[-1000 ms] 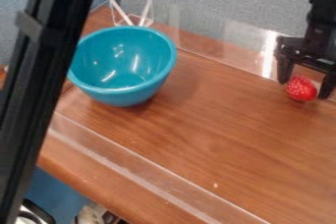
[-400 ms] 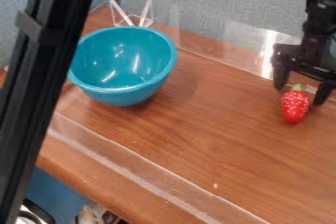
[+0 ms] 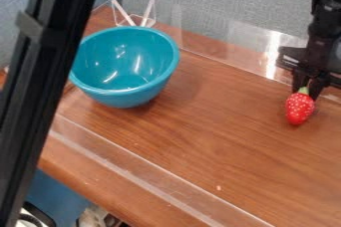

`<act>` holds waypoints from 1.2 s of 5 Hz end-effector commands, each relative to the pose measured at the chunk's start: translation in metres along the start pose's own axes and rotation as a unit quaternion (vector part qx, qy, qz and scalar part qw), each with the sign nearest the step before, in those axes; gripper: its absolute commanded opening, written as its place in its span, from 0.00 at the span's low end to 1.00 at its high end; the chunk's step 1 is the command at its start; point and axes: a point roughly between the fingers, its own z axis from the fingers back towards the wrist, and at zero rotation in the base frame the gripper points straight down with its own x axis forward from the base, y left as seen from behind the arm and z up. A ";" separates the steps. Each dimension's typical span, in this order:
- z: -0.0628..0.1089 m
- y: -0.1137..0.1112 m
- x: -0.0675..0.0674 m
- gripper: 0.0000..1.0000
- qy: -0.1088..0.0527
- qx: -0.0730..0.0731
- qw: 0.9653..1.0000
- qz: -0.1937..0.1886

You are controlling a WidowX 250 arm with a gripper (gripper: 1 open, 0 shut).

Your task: Put the strawberry in the blue bowl

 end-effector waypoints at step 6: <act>0.090 0.012 0.004 0.00 -0.077 0.009 0.997 -0.012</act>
